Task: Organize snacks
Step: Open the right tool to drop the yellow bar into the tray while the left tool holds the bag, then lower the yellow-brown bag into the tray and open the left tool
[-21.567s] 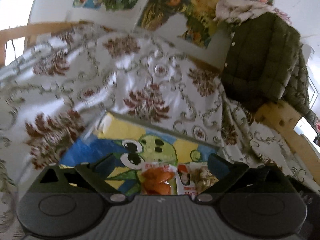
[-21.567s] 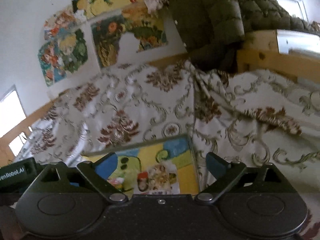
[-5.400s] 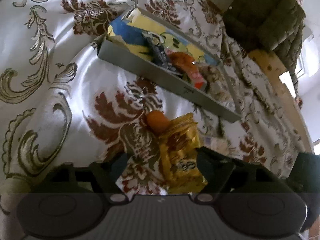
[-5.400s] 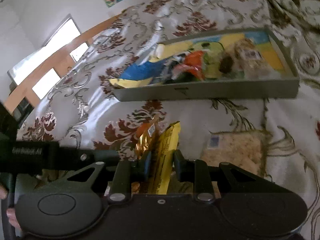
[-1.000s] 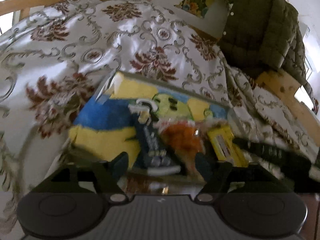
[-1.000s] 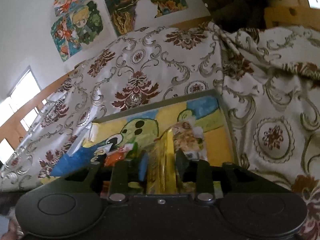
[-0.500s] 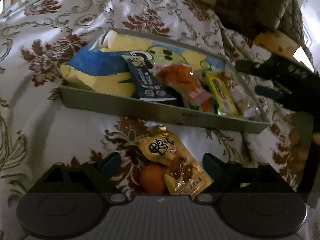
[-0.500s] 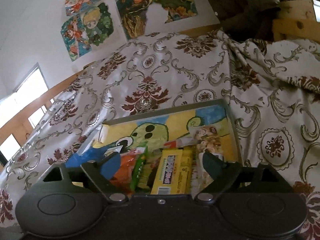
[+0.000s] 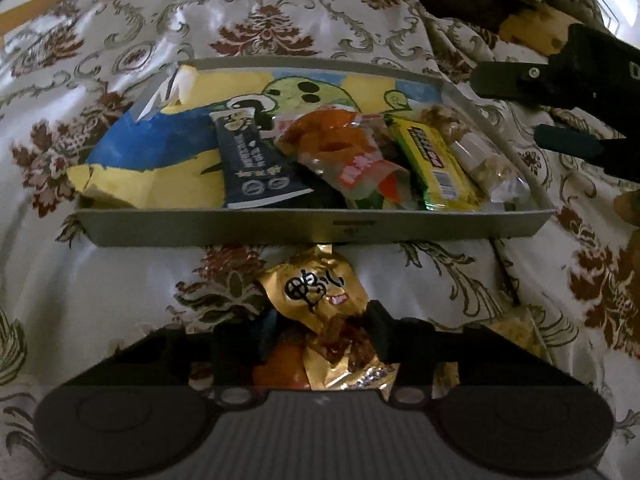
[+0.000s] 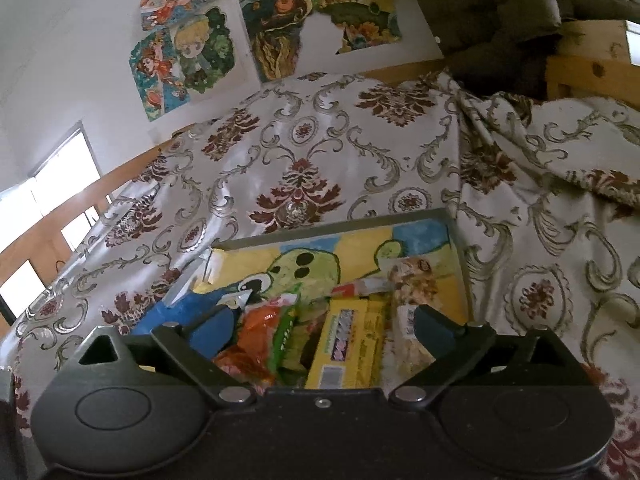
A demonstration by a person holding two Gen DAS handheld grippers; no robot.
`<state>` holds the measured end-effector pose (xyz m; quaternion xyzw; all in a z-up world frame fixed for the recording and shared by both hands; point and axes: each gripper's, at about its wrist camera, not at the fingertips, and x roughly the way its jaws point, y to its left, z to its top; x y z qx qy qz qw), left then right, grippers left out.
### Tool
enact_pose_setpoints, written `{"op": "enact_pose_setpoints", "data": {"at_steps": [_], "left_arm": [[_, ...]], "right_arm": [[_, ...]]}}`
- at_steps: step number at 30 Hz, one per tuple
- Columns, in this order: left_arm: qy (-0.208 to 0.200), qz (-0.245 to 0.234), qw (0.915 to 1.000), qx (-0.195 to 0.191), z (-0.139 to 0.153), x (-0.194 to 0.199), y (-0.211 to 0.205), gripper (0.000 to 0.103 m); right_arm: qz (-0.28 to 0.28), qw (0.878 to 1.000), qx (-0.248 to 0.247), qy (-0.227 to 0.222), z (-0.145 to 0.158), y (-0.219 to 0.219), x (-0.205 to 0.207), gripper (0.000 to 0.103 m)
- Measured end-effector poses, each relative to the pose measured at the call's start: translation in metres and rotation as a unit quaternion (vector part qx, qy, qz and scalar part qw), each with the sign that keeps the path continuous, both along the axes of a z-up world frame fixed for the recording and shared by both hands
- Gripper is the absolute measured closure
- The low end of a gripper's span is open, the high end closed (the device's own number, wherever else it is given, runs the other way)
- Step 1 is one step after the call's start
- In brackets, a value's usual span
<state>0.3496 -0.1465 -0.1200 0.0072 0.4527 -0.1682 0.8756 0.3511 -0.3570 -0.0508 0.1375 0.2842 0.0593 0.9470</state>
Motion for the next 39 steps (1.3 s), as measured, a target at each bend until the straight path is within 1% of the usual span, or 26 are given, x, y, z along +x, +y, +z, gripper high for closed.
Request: {"op": "enact_pose_setpoints", "data": {"at_steps": [1, 2, 5, 7, 9, 11, 14, 19, 21, 25, 28, 30, 33, 36, 38, 39], "left_arm": [[-0.003, -0.002, 1.0000, -0.001, 0.000, -0.001, -0.001, 0.069], [-0.003, -0.006, 1.0000, -0.004, 0.001, -0.003, -0.002, 0.070], [-0.016, -0.004, 0.9999, 0.005, 0.003, -0.008, -0.005, 0.071], [-0.021, 0.003, 0.9998, 0.000, 0.004, -0.012, -0.003, 0.072], [-0.025, 0.008, 0.9996, -0.011, 0.007, -0.016, 0.000, 0.075], [-0.026, 0.010, 0.9992, -0.028, 0.011, -0.022, 0.006, 0.082], [-0.027, 0.009, 0.9989, -0.037, 0.016, -0.028, 0.011, 0.083], [-0.024, 0.018, 0.9984, -0.048, 0.020, -0.036, 0.019, 0.083], [-0.026, 0.023, 0.9978, -0.057, 0.025, -0.040, 0.023, 0.086], [-0.030, 0.041, 0.9947, -0.090, 0.038, -0.043, 0.036, 0.087], [-0.031, 0.053, 0.9928, -0.103, 0.046, -0.040, 0.042, 0.087], [-0.044, 0.059, 0.9913, -0.109, 0.054, -0.039, 0.046, 0.088], [-0.054, 0.069, 0.9890, -0.119, 0.064, -0.031, 0.050, 0.089], [-0.062, 0.073, 0.9888, -0.114, 0.068, -0.017, 0.048, 0.089], [-0.058, 0.075, 0.9898, -0.106, 0.065, -0.006, 0.044, 0.090], [-0.053, 0.081, 0.9891, -0.111, 0.064, 0.000, 0.044, 0.090]], "right_arm": [[0.000, 1.000, -0.004, 0.002, 0.001, -0.001, -0.004, 0.006], [0.000, 1.000, -0.010, 0.005, 0.002, -0.001, -0.010, 0.006], [-0.005, 0.999, -0.038, 0.014, 0.008, -0.001, -0.026, 0.006], [-0.017, 0.999, -0.044, 0.021, 0.012, -0.002, -0.037, 0.006], [-0.021, 0.998, -0.040, 0.034, 0.016, -0.003, -0.049, 0.006], [-0.016, 0.998, -0.041, 0.040, 0.018, -0.002, -0.062, 0.006], [-0.011, 0.998, -0.046, 0.046, 0.021, 0.003, -0.077, 0.006], [-0.010, 0.998, -0.038, 0.059, 0.025, 0.012, -0.100, 0.006], [-0.009, 0.997, -0.041, 0.066, 0.025, 0.016, -0.108, 0.006], [0.000, 0.994, -0.042, 0.096, 0.016, 0.023, -0.119, 0.006], [0.010, 0.992, -0.052, 0.111, 0.005, 0.029, -0.121, 0.006], [0.015, 0.991, -0.059, 0.123, -0.002, 0.033, -0.119, 0.006], [0.028, 0.988, -0.060, 0.140, -0.014, 0.037, -0.117, 0.006], [0.034, 0.985, -0.052, 0.160, -0.024, 0.038, -0.112, 0.006], [0.038, 0.985, -0.052, 0.163, -0.026, 0.039, -0.111, 0.006], [0.041, 0.984, -0.054, 0.163, -0.026, 0.040, -0.110, 0.006]]}}
